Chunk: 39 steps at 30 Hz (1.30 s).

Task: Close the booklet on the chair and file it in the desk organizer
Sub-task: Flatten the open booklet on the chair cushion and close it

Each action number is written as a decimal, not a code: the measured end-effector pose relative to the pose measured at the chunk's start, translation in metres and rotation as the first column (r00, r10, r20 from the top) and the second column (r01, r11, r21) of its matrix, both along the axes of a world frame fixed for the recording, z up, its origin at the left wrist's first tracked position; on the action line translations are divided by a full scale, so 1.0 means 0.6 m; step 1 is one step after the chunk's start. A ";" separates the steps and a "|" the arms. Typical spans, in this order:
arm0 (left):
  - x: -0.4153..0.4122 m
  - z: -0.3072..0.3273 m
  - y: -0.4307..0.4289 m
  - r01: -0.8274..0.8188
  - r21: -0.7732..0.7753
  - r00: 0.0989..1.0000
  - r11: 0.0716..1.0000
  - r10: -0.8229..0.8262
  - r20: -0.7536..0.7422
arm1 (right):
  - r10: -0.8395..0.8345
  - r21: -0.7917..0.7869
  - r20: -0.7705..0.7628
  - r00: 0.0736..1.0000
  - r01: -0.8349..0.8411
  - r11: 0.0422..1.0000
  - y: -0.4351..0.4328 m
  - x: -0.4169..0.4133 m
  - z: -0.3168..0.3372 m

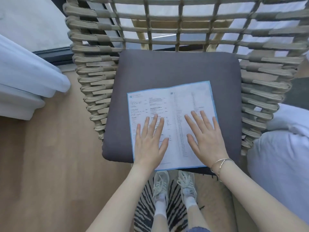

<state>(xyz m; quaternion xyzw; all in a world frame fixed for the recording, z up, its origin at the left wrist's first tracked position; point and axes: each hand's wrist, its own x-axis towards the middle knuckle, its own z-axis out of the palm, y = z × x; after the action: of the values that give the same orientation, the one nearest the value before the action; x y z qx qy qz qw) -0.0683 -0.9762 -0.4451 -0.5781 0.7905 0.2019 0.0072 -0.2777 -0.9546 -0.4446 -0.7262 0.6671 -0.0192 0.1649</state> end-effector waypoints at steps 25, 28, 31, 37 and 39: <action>0.027 -0.154 -0.032 0.246 -0.167 0.967 0.955 -0.231 0.106 | -0.088 -0.106 -0.088 0.992 0.079 0.991 0.025 0.021 -0.133; 0.027 -0.166 -0.031 0.247 -0.172 0.966 0.954 -0.229 0.117 | -0.081 -0.115 -0.105 0.991 0.068 0.991 0.027 0.019 -0.146; 0.026 -0.166 -0.032 0.246 -0.157 0.966 0.956 -0.228 0.121 | -0.080 -0.101 -0.111 0.991 0.068 0.992 0.027 0.019 -0.150; 0.019 -0.117 -0.039 0.222 -0.039 0.969 0.974 -0.216 0.118 | -0.074 -0.001 -0.092 0.993 0.075 0.997 0.019 0.022 -0.102; 0.019 -0.093 -0.045 0.221 0.006 0.973 0.975 -0.220 0.073 | -0.080 0.006 -0.050 0.995 0.081 0.997 0.013 0.019 -0.078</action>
<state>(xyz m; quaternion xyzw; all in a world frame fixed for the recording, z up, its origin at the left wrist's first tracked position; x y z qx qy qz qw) -0.0567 -1.0034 -0.5009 -0.4938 0.8493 0.1777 0.0577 -0.2664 -0.9467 -0.4914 -0.6983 0.6999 -0.0048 0.1502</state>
